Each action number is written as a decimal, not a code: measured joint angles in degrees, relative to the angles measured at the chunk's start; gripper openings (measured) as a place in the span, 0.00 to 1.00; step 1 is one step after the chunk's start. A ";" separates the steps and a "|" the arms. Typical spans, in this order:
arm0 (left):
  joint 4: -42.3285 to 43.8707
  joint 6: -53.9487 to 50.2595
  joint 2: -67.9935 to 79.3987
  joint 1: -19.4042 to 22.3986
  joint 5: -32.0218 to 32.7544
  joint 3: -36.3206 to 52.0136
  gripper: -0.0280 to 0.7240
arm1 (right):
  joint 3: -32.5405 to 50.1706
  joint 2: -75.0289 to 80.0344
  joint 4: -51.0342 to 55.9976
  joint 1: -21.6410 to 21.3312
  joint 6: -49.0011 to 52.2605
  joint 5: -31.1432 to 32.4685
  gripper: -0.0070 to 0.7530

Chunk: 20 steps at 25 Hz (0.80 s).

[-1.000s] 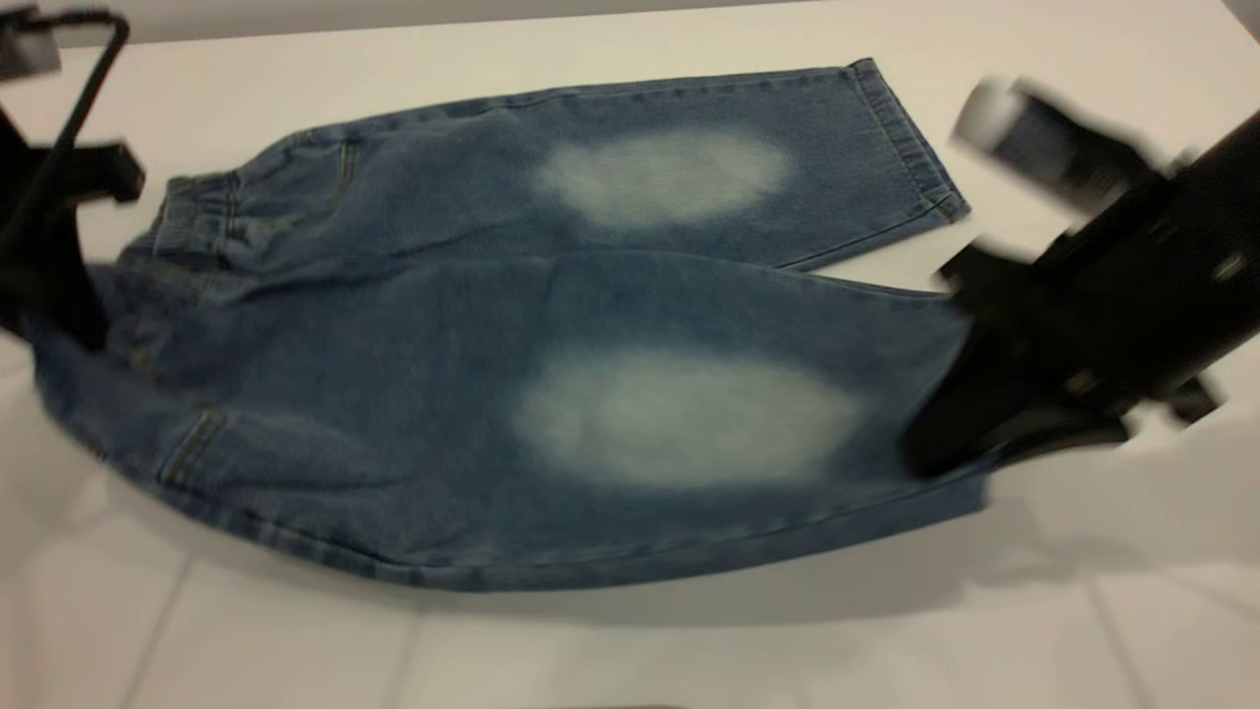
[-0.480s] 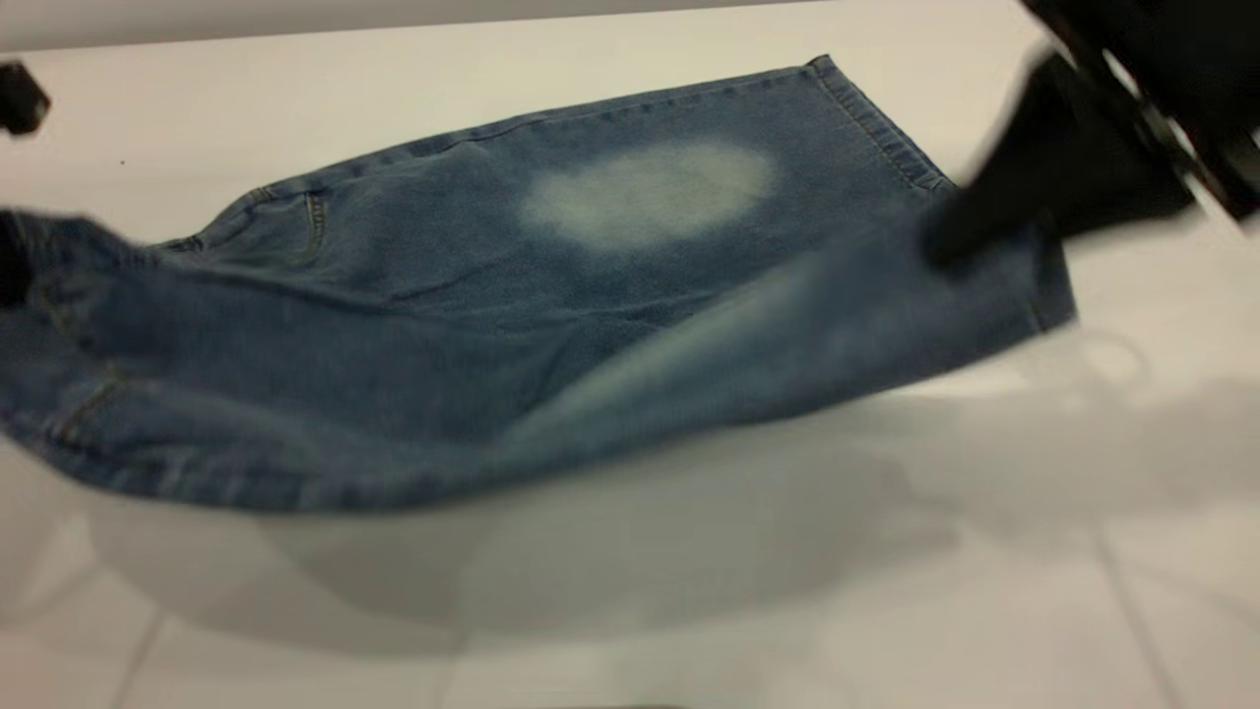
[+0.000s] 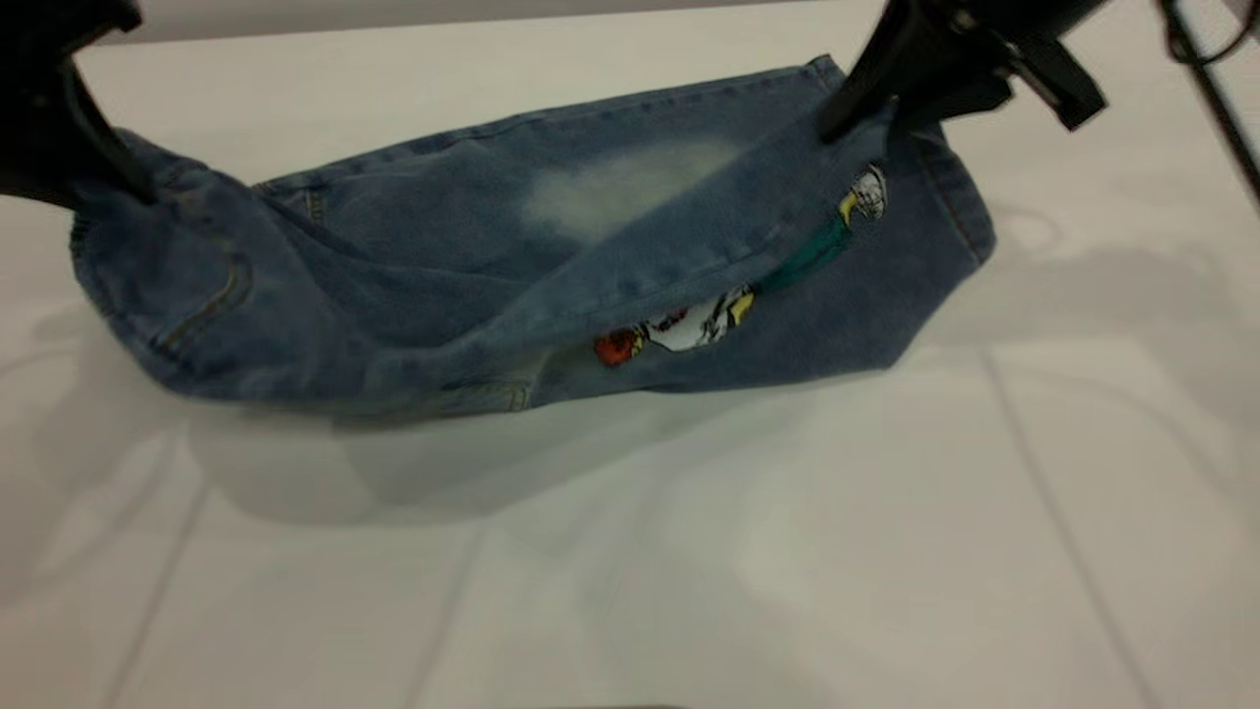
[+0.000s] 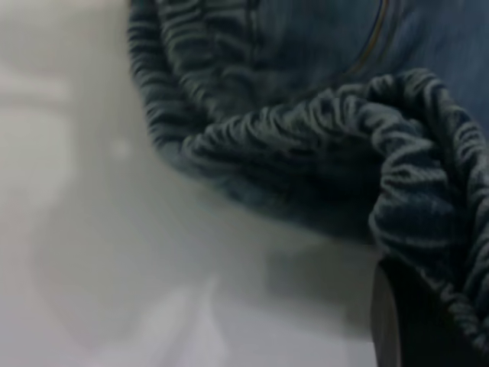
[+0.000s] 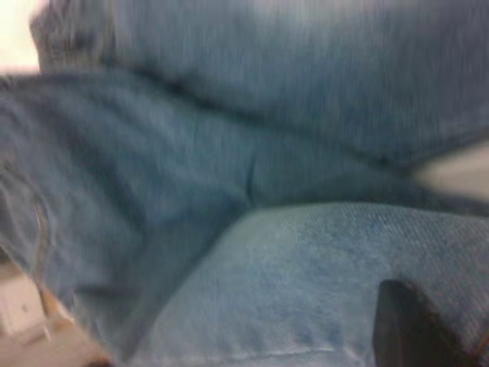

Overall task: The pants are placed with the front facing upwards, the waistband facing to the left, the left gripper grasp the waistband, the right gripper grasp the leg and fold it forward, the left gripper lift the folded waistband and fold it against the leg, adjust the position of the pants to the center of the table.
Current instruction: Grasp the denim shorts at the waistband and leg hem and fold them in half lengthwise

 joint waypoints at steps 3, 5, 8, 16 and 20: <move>-6.59 -0.12 2.77 0.00 -3.83 0.00 0.16 | -4.79 3.94 2.77 0.00 1.79 -0.41 0.04; -11.33 -0.12 4.57 0.00 -5.98 0.00 0.16 | -7.52 6.71 5.48 0.00 2.91 -0.66 0.04; -18.52 -0.20 6.95 0.00 -9.36 0.00 0.16 | -11.50 10.65 10.16 -0.29 3.80 -0.68 0.04; -30.97 -0.28 8.94 0.00 -16.17 0.00 0.16 | -16.16 17.12 20.57 -4.21 8.53 -5.03 0.04; -33.74 -0.32 9.00 0.00 -19.22 0.00 0.16 | -16.16 17.35 22.46 -5.53 10.77 -9.23 0.04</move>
